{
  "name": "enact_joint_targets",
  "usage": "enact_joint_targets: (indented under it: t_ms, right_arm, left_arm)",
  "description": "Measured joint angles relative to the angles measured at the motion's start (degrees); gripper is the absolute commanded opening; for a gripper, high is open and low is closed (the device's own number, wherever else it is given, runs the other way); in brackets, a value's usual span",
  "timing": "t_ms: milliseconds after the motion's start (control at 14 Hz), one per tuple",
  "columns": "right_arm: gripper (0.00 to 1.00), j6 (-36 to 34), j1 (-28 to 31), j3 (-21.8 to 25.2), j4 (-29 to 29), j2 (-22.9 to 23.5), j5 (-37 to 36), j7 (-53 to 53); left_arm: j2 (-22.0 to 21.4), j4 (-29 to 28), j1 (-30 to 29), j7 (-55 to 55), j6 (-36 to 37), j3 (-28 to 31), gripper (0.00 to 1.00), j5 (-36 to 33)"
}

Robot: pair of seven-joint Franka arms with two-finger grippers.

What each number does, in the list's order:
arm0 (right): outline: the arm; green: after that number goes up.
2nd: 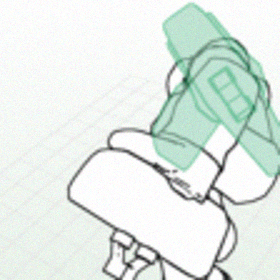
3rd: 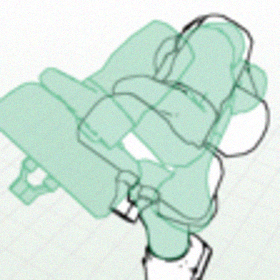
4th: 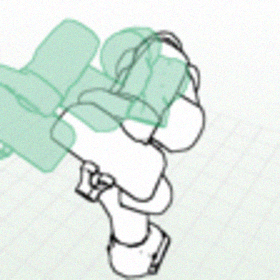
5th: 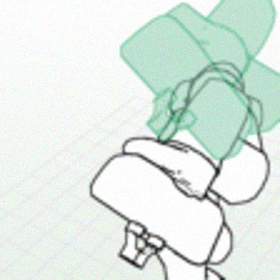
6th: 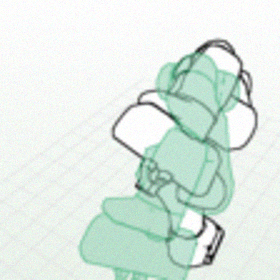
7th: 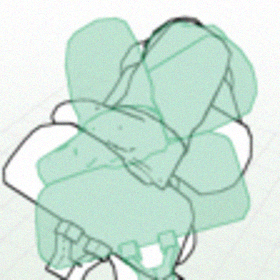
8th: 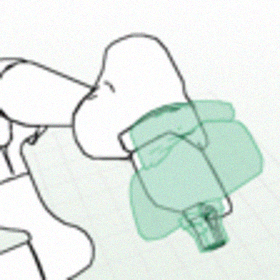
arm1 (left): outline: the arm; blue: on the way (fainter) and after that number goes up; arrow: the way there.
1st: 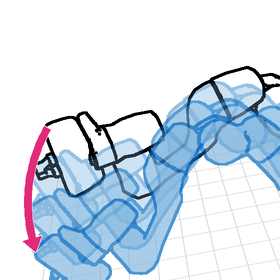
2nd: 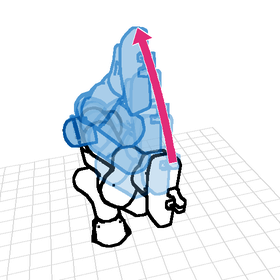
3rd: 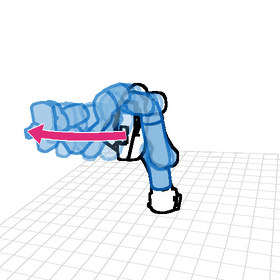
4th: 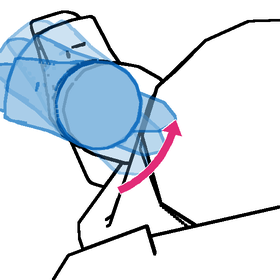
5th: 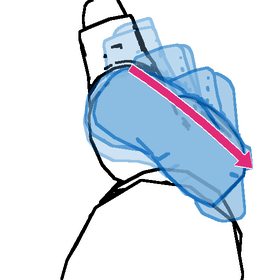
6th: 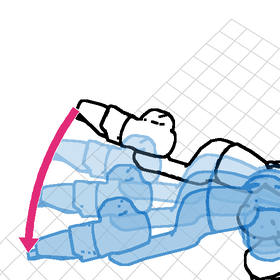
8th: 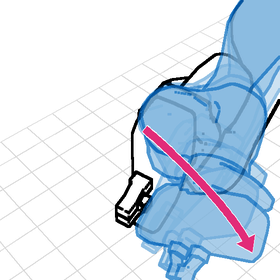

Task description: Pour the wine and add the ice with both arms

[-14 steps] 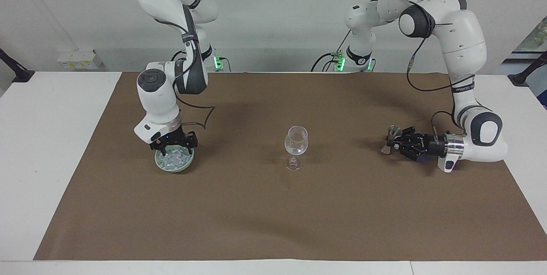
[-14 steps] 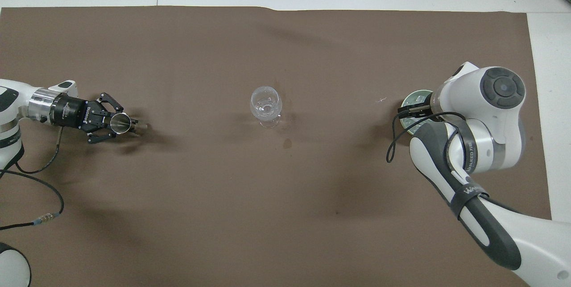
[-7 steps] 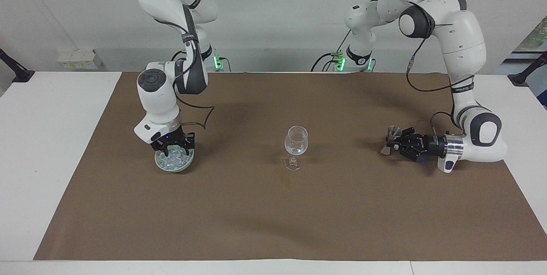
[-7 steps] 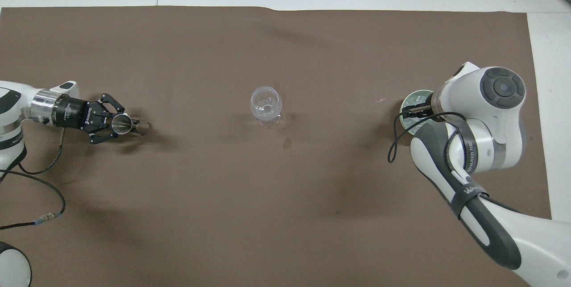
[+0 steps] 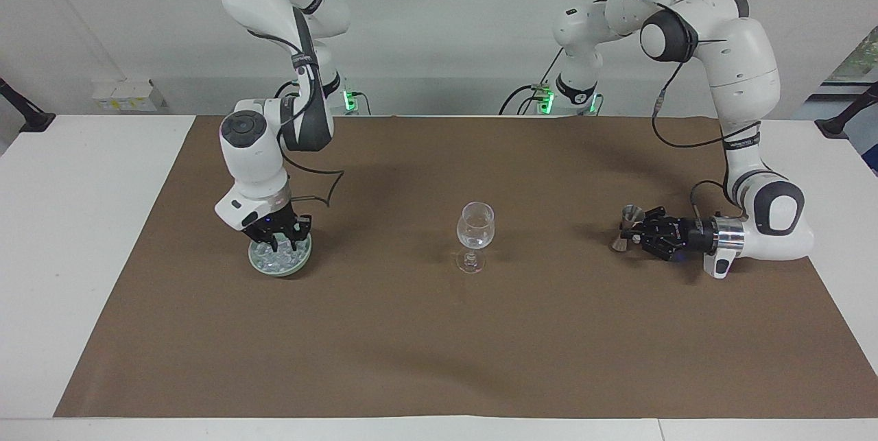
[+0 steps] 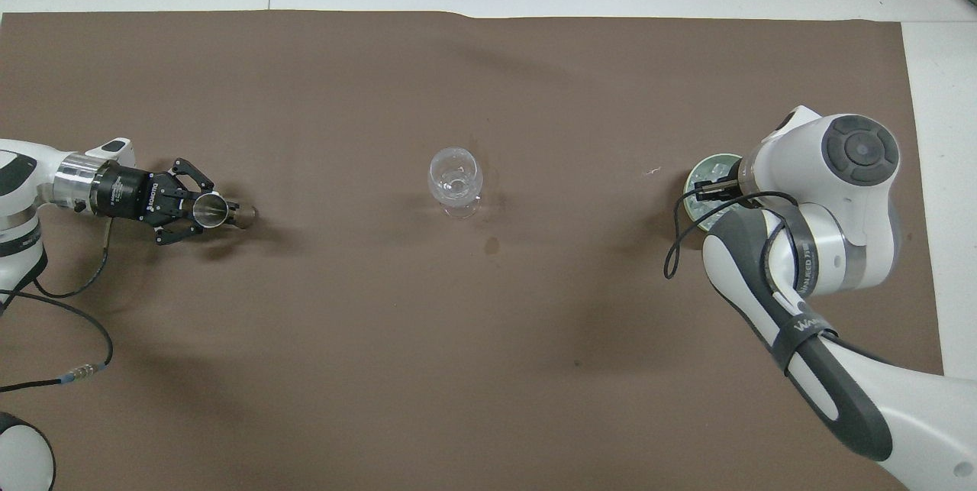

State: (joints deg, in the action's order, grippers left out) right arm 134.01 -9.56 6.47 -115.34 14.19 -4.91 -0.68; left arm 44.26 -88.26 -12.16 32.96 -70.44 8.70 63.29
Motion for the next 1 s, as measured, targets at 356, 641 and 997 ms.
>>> enact_joint_targets:
  t_ms: [356, 641, 997]
  right_arm:
    - [0.0, 0.0, 0.0, 0.0, 0.1, 0.0, 0.0, 0.0]
    - [0.0, -0.1, 0.0, 0.0, 0.9, -0.5, 0.0, -0.5]
    - [0.0, -3.1, -0.1, -0.2, 2.7, -4.4, 0.0, -3.6]
  left_arm:
    - [0.2, 0.0, 0.0, -0.5, -0.2, 0.0, 0.22, 0.0]
    - [0.2, 0.0, 0.0, -0.5, -0.6, 0.0, 0.3, 0.0]
    - [0.2, 0.0, 0.0, -0.5, -0.7, 0.0, 0.77, 0.0]
